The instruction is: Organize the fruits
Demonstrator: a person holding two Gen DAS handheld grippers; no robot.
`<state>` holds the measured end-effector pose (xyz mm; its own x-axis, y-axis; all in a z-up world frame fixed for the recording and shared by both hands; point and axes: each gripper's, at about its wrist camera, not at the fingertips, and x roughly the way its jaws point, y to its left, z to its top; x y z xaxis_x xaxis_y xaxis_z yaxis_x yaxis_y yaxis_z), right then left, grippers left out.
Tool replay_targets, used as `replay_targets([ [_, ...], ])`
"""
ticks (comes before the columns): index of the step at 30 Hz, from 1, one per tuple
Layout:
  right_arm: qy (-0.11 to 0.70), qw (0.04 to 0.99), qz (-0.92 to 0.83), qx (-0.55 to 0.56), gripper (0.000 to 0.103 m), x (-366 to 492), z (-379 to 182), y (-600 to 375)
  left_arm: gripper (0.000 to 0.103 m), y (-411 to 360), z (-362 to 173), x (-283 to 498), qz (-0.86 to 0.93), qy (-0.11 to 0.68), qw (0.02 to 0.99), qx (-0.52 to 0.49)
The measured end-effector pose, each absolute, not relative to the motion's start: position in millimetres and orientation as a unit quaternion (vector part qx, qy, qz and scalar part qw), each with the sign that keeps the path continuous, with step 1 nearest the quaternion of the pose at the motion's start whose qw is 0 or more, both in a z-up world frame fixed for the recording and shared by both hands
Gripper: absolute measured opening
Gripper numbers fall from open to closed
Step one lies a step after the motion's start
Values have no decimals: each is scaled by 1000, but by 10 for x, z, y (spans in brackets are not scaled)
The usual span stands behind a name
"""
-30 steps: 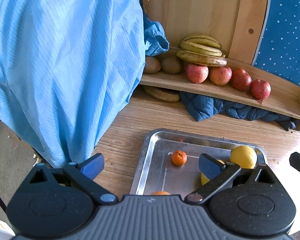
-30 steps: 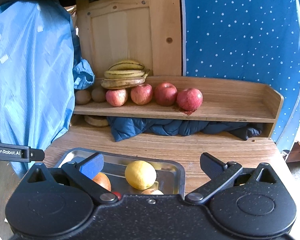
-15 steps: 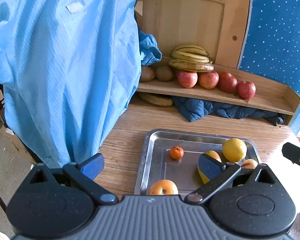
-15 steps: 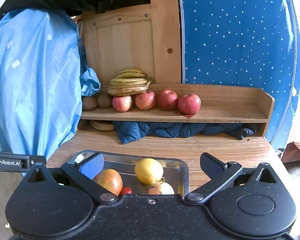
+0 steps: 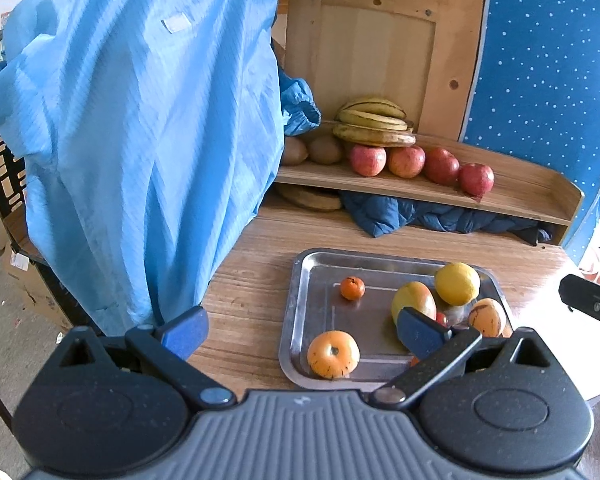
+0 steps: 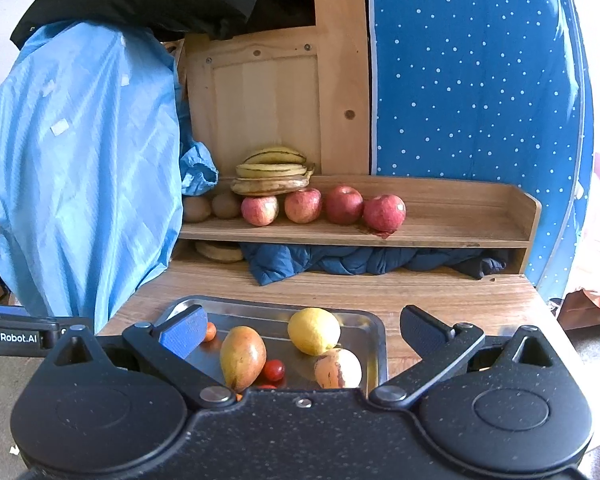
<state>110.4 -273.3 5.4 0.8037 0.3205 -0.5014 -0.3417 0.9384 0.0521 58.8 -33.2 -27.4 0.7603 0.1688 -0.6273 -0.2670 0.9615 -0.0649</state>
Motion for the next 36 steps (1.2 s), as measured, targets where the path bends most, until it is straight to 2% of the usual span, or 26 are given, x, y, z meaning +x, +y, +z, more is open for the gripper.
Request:
replay_targets([
  [23,276,949,155,-15,102,385,35,-2838,102,-429,-329,64,84,319,942,-66],
  [36,295,944,150,-12,102,277,-53,-2818,102,-450,-359,-20,80,325,941,-56],
])
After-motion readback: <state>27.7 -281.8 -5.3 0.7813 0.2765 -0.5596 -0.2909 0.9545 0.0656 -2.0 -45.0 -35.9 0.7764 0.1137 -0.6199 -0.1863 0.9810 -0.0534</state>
